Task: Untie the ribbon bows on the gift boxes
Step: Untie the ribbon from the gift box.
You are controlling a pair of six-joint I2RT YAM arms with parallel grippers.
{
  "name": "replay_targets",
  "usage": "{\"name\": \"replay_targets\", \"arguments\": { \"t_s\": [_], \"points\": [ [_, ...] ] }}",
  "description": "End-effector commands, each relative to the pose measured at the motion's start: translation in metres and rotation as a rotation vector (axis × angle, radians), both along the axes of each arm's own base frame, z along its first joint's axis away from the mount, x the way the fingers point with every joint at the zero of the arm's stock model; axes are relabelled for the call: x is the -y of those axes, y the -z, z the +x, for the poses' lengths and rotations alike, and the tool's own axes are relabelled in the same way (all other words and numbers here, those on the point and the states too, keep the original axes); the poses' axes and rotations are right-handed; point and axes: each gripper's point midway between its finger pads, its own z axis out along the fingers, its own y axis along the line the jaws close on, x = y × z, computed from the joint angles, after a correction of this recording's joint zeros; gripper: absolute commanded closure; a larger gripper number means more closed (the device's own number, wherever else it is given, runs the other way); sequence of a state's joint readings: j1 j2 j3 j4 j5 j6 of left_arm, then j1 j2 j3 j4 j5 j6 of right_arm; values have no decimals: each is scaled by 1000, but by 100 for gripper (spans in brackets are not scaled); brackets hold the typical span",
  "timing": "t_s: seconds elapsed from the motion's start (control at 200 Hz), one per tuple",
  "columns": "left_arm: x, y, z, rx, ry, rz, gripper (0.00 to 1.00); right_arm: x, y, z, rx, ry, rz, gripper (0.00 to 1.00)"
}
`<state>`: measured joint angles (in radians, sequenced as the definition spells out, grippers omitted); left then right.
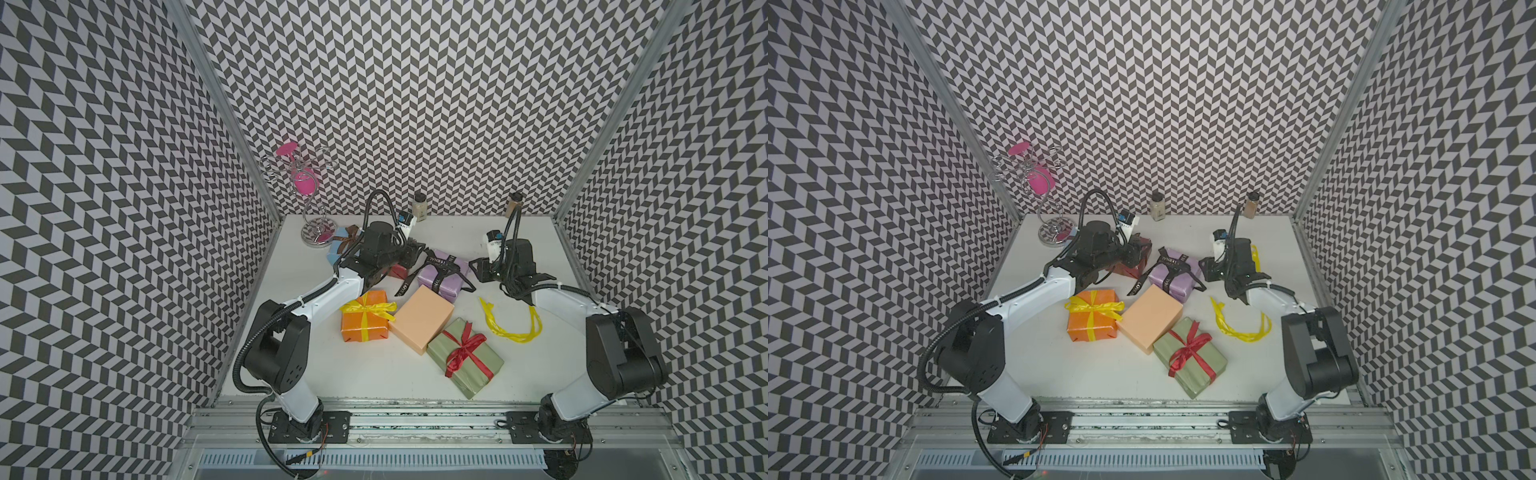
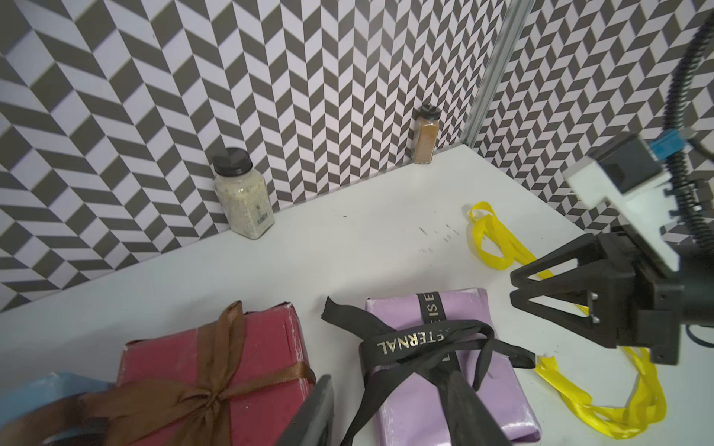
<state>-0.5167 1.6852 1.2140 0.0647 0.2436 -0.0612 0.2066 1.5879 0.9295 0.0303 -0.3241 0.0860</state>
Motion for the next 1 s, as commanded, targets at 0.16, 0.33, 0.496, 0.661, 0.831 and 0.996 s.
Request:
{"name": "replay_targets", "arguments": {
  "t_s": [0.16,0.33,0.496,0.661,0.831,0.996],
  "points": [
    [10,57,-12,-101,22,59,50,-21,12,-15,-5,-155,-8,65],
    [11,79,-11,-120,-6,101,50,-31,16,-16,1,-192,-26,65],
    [11,93,-8,-131,-14,122,46,-38,23,-19,-5,-216,-75,64],
    [15,103,-5,-124,-21,147,37,-40,27,-18,9,-204,-132,65],
    [17,112,2,-132,-40,161,36,-39,33,-16,-11,-184,-155,72],
    [15,122,9,-142,-67,183,36,-39,33,-16,-23,-170,-146,84]
  ]
}}
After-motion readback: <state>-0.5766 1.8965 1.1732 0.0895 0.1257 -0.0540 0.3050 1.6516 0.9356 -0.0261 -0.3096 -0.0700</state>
